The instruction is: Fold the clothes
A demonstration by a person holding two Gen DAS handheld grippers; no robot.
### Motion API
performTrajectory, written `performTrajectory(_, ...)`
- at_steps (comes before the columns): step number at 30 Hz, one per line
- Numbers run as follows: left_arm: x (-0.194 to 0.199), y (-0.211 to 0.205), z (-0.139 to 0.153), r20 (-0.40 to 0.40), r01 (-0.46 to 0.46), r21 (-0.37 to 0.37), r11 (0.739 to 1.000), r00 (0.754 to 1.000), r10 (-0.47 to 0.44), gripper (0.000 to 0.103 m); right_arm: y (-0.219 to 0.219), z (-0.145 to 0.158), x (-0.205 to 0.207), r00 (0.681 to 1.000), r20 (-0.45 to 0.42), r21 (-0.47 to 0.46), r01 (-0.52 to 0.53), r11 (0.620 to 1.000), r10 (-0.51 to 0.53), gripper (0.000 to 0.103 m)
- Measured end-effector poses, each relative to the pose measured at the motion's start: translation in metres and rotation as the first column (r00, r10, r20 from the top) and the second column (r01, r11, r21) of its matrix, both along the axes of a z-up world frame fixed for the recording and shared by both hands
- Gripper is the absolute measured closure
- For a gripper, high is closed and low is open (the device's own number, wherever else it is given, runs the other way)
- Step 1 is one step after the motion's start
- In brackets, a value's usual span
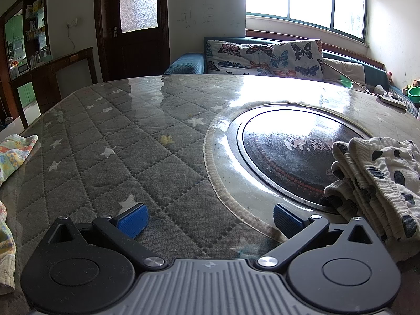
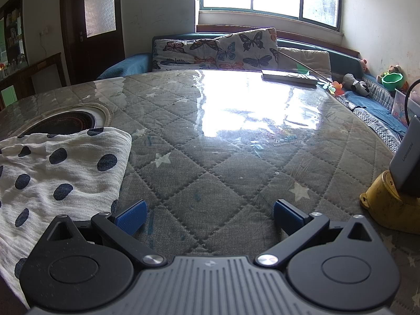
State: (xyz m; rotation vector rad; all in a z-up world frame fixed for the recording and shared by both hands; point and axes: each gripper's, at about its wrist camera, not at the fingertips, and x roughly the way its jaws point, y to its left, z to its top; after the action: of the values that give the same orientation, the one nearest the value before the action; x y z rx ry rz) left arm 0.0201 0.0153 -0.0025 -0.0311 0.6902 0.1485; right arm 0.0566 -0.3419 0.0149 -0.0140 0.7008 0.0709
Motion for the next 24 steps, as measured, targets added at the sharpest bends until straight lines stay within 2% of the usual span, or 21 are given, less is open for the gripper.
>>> performTrajectory(8, 0.0002, -0.0002, 0.0006, -0.003, 0.0, 0.001, 1.0, 1.0, 0.0, 0.0, -0.0033, 0.0005, 0.0022, 1.0, -0.001, 0.002, 0.0, 1.0, 0.0, 0.0)
performTrajectory(24, 0.0046, -0.0045, 0.0068, -0.083, -0.038, -0.011, 0.999, 0.996, 0.037, 0.0, -0.0016, 0.0005, 0.0048, 1.0, -0.006, 0.003, 0.005, 1.0, -0.005, 0.0)
